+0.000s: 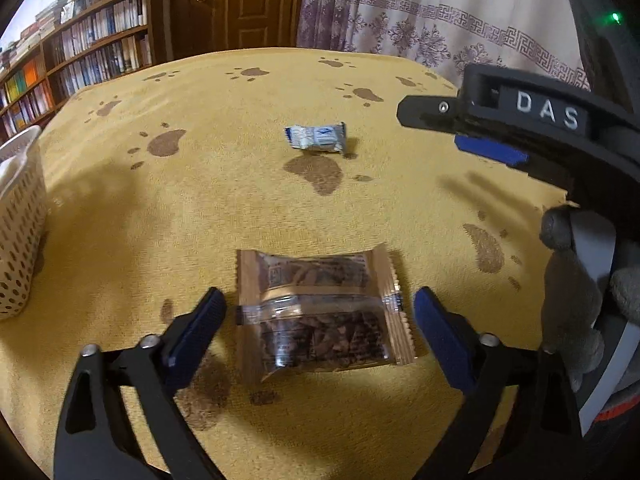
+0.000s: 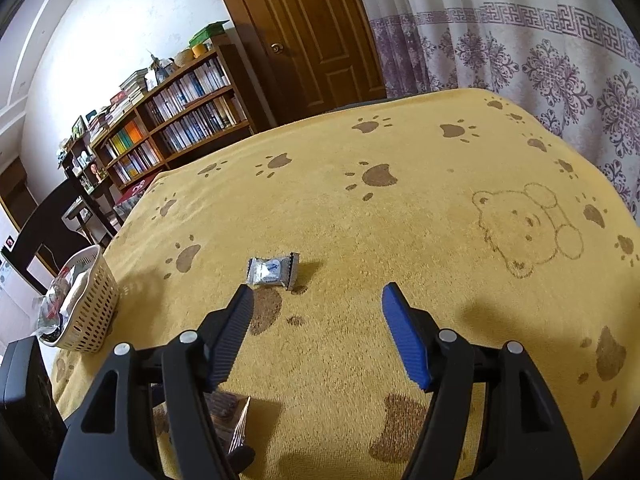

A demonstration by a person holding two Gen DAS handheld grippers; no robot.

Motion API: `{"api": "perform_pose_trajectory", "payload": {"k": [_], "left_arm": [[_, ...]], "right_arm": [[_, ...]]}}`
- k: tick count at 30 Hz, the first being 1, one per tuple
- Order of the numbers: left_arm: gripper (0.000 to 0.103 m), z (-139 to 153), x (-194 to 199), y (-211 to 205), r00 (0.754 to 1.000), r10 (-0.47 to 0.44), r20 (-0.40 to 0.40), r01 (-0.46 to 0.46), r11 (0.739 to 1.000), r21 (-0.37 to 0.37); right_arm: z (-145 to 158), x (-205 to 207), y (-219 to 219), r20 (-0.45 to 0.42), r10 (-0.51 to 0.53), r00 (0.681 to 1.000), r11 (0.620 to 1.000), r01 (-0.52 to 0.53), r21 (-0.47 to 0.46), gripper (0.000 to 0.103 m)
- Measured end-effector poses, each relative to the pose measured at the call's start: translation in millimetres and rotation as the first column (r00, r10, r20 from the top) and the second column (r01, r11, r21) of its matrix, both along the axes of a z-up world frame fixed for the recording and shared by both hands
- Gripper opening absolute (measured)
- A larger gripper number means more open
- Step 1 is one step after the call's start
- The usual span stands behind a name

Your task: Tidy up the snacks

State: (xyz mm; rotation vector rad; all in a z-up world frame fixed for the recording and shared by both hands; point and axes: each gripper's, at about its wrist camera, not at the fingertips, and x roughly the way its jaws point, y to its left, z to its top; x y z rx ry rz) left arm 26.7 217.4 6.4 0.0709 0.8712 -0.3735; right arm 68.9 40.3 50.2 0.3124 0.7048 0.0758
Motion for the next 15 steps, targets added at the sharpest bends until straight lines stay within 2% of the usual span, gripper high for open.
{"api": "perform_pose_trajectory", "payload": {"k": [1,5,8,9,15], "left_arm": [[0.085,0.5,0.0,1.1,1.0,0.002,0.002,-0.002,1.0,0.001],[0.081,2.6,1.0,7.0,1.0,0.006,0.002,-0.006,1.0,-0.015],[0.075,6.5,0.4,10.2,1.0,0.013,0.015,-0.012,1.0,-0.015],[0.059,8.6,0.3,12.1,1.0,0.018,0.022,-0.018,1.0,-0.014],[0.057,15.1,6.8,28.5,0.999,0.047,0.022,-0.046,0.998,-0.04]], "right_arm": [[0.5,1.5,0.1,0.001,0.001,1.0,1.0,-0.001,-0.003,0.067],[4.1,11.2,3.1,0.002,0.012,1.0,1.0,-0.012,-0.019,0.067],[6.9,17.8,7.4,0.007,0.028,1.0,0.999,-0.028,-0.029,0.067],[8.0,20.3,8.8,0.009,0.033,0.999,0.999,-0.032,-0.032,0.067],[12.4,45.8,22.6,0.006,0.078,0.997,0.996,-0.077,-0.032,0.067]]}}
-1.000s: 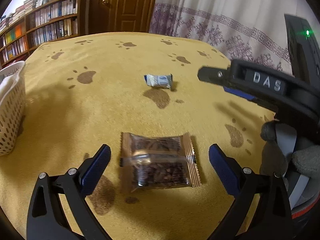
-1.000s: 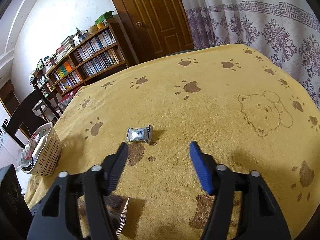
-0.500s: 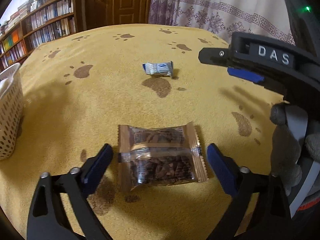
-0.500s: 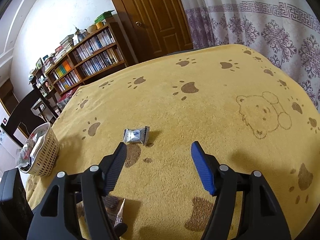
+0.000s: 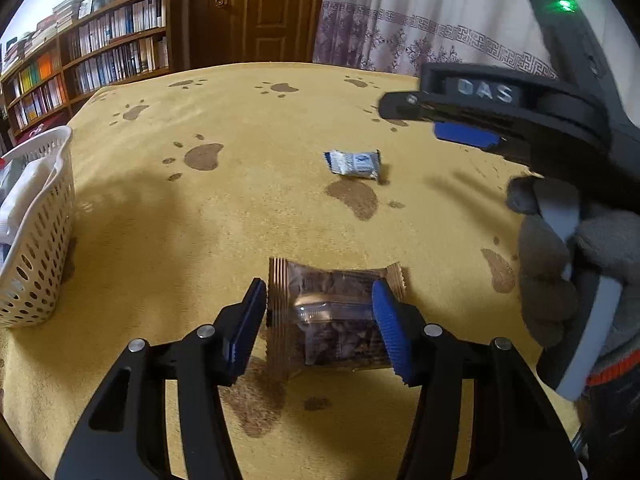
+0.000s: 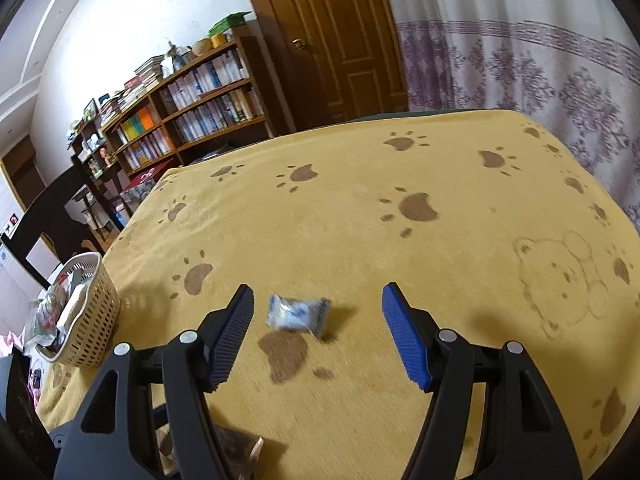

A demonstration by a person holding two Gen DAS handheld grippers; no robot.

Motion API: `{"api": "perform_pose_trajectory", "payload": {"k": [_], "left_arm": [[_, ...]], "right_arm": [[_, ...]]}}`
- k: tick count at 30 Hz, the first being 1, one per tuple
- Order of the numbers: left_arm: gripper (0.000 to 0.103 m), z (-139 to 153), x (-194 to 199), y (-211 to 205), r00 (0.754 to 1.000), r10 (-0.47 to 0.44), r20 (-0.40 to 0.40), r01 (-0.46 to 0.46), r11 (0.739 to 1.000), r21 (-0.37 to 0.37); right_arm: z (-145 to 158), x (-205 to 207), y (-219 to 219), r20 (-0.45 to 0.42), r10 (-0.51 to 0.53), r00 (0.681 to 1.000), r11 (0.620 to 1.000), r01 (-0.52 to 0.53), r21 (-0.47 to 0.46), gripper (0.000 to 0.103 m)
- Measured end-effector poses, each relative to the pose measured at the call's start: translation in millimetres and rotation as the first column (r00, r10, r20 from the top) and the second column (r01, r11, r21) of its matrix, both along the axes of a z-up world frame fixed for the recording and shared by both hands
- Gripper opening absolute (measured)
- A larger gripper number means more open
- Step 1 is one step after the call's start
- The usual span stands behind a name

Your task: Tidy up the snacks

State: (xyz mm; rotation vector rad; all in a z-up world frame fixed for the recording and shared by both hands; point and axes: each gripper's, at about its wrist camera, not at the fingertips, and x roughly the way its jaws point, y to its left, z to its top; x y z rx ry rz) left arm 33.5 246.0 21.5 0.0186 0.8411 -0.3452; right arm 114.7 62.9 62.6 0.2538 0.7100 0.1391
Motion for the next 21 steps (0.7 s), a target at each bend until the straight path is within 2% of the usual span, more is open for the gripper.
{"api": "perform_pose_trajectory", "payload": {"k": [6,10,13,18,21], "left_arm": [[0.059,0.1,4.0,2.8,1.0,0.009,-0.005,-0.009,1.0,-0.004],[0.075,-1.0,3.5,2.3,1.0,0.006,-0.006,-0.006,1.0,-0.003],[0.083,-0.1,4.4,3.8,1.0,0.003,-0.008,-0.003,1.0,-0.008],[0.088,3.9,4.9,9.9,1.0,0.017,0.003,-0.017,1.0,0.0],[0.089,7.1,6.5,15.7,1.0,0.026,0.011,-0.026,1.0,-0.001]], "right_arm": [[-7.5,37.1,19.2,-0.05,0.105,0.993,0.994,-0.103,0.034,0.067],[-22.1,50.8,28.1,-0.103,0.17,0.98,0.985,-0.169,0.023,0.067],[-31.2,47.1,31.8,-0.134,0.226,0.965,0.974,-0.227,0.011,0.067],[-39.0,24.9,33.3,-0.157,0.29,0.944,0.956,-0.291,0.018,0.067],[-41.7,13.0,37.1,-0.161,0.304,0.939,0.95,-0.311,-0.016,0.067]]}}
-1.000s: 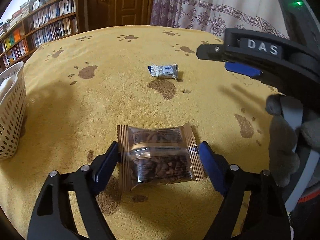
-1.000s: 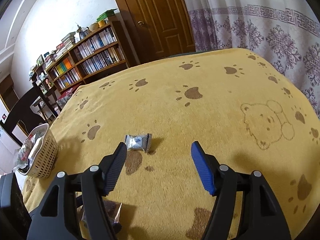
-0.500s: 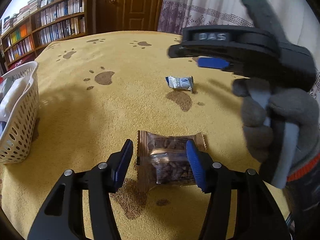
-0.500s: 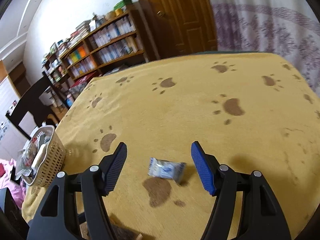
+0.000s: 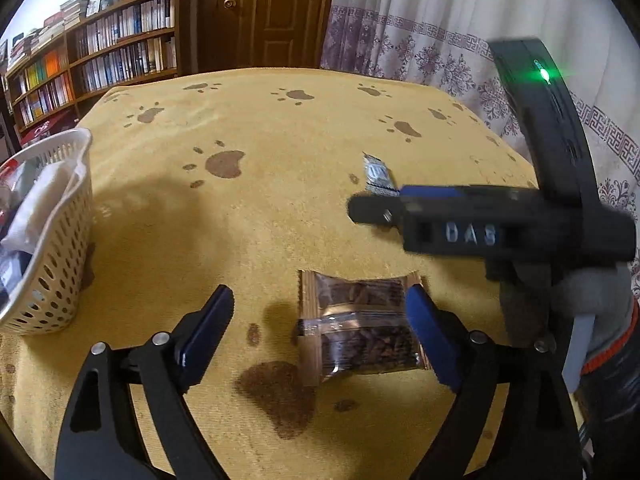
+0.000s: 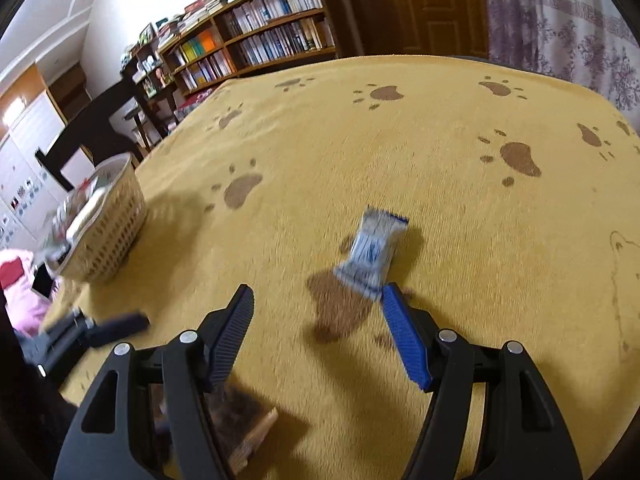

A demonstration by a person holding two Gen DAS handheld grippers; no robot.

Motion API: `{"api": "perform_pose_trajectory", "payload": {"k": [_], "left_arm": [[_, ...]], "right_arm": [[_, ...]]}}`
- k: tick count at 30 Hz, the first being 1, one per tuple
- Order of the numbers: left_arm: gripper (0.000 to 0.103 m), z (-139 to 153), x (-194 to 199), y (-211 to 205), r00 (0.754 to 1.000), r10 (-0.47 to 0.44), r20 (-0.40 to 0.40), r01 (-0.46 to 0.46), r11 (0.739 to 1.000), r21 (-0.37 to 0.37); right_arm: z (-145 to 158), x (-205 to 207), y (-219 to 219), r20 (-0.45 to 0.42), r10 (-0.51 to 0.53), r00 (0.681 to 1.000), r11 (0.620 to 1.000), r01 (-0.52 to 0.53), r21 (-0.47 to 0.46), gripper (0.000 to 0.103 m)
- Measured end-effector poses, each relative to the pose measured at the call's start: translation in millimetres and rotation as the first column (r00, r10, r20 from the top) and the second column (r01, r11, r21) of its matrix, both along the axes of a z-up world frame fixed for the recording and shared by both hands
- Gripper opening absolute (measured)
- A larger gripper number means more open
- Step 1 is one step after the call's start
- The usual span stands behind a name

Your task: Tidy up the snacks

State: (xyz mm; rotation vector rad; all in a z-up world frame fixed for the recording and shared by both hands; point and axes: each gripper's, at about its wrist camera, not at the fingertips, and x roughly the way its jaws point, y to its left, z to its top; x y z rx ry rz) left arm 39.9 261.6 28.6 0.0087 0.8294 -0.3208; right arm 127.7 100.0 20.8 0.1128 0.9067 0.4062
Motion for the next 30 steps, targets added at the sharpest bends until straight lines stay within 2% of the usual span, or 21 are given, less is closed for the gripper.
{"api": "perform_pose_trajectory", "payload": {"k": [3,4,9,12,16,19,25,30], "left_arm": [[0.089,2.8,-0.3,5.2,1.0,0.016,0.004,-0.016,1.0,0.0],[0.089,3.4,-0.6,6.4,1.0,0.019,0.004,-0.019,1.0,0.001],[0.09,8.3,-5.3,10.6,1.0,0.027,0.015,-0.027,1.0,0.001],[0.095,8.4,-9.0,9.4,1.0,0.018,0.015,-0.018,1.0,0.001],[0.097,3.9,-13.5,-1.0,1.0,-0.012,0.005,0.012,1.0,0.013],[0.097,-1.0,-14.4,-9.8,0.999,-0.037,-0.007,0.037,0.999,0.018],[0.098,-12.2,-17.5,-23.9,0.997,-0.066,-0.03,0.067,0.996,0.062],[0.098,-14.9,-24.3,-10.9,0.998,-0.054,-0.032,0.057,0.995,0.087]], "right_arm": [[1.1,-1.4,2.5,0.028,-0.046,0.999,0.996,0.048,-0.08,0.065],[1.1,2.2,3.8,0.037,-0.073,0.997,0.991,0.077,-0.112,0.061],[0.1,22.6,5.5,0.039,-0.13,0.991,0.983,0.134,-0.127,0.051],[0.4,31.2,10.0,0.05,-0.158,0.986,0.974,0.164,-0.157,0.043],[-0.4,28.4,10.8,0.079,-0.174,0.982,0.958,0.187,-0.216,0.027],[0.3,20.9,1.9,0.088,-0.194,0.977,0.954,0.209,-0.216,0.023],[0.7,0.5,-28.6,0.086,-0.244,0.966,0.951,0.256,-0.173,0.022],[3.0,-22.1,-43.4,0.09,-0.241,0.966,0.96,0.251,-0.125,0.022]]}}
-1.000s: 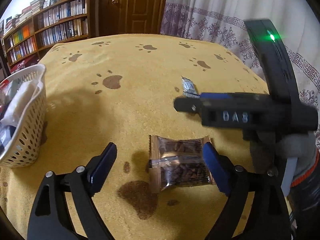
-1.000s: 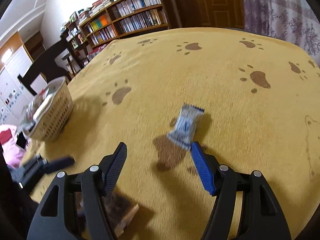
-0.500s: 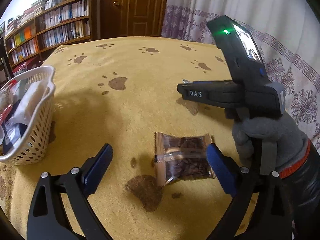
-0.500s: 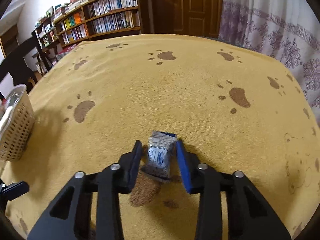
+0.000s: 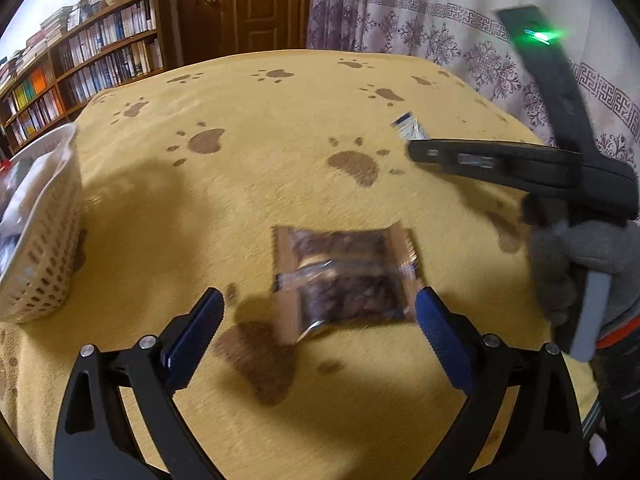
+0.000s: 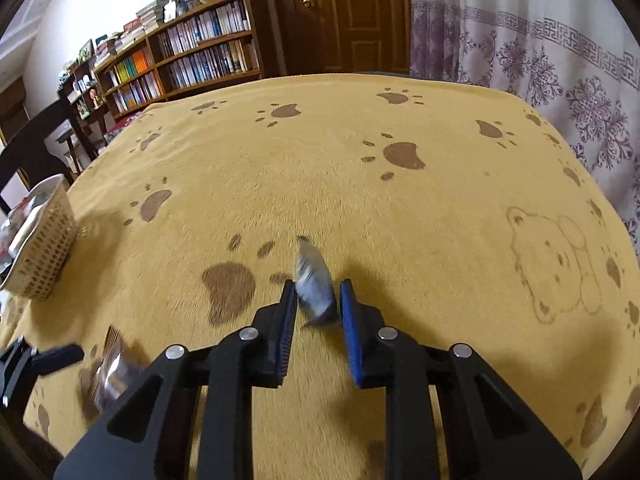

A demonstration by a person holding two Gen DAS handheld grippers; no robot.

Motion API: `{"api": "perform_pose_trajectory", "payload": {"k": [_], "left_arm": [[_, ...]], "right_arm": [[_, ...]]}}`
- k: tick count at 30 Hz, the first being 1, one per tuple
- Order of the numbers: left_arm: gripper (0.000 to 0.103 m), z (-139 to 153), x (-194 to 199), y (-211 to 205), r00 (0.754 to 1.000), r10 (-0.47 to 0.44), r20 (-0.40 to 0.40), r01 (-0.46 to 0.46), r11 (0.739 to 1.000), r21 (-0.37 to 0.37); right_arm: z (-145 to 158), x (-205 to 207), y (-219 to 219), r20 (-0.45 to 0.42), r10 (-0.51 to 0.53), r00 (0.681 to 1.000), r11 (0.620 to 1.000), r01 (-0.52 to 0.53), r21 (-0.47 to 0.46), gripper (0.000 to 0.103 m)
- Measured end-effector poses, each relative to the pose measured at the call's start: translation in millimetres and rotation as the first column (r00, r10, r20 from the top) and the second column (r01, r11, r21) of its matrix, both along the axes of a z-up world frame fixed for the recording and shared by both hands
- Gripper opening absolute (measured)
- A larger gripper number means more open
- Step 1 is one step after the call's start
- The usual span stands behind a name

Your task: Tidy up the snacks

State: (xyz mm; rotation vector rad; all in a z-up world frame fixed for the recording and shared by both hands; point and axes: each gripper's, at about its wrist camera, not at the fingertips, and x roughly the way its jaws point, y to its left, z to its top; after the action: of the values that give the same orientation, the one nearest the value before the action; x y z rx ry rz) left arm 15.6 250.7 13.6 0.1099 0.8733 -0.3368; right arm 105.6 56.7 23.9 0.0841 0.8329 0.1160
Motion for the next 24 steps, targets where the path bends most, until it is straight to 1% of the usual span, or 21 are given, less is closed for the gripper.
{"api": "perform_pose_trajectory", "payload": {"k": [4,7,9,12,15,20,24], "left_arm": [[0.098,-1.7,-6.7,17.2,1.0,0.025,-0.002,-0.025,1.0,0.015],[0.098,-6.0,-12.1,19.4,1.0,0.014,0.011,-0.015,0.997,0.071],[0.098,-8.6,-9.6,17.1,0.999,0.032,0.017,-0.034,0.993,0.112],[0.098,-6.6,-4.6,7.4,1.0,0.012,0.028,-0.015,0.992,0.124],[0.098,-4.4,2.4,-8.6,0.999,-0.016,0.044,0.009,0.986,0.164],[0.098,0.1,16.6,-34.8,0.995,-0.083,0.061,0.069,0.976,0.208],[0.098,-3.0,32.2,-40.4,0.994,-0.099,0.046,0.088,0.975,0.202]], "right_arm": [[-2.7,-12.7,-6.8,0.002,0.004,1.0,0.999,-0.004,0.035,0.022],[-5.9,-16.8,-9.0,-0.001,0.013,1.0,0.998,-0.013,0.061,0.022],[-8.1,-17.2,-7.5,-0.002,0.016,1.0,0.998,-0.016,0.062,0.022],[-10.1,-16.7,-8.5,-0.004,0.013,1.0,0.997,-0.013,0.077,0.023],[-9.6,-18.1,-13.0,0.001,0.005,1.0,0.996,-0.005,0.093,0.023],[-9.3,-19.9,-19.6,0.01,-0.007,1.0,0.993,0.006,0.12,0.023],[-8.6,-20.4,-23.3,0.017,-0.016,1.0,0.99,0.013,0.14,0.024]]}}
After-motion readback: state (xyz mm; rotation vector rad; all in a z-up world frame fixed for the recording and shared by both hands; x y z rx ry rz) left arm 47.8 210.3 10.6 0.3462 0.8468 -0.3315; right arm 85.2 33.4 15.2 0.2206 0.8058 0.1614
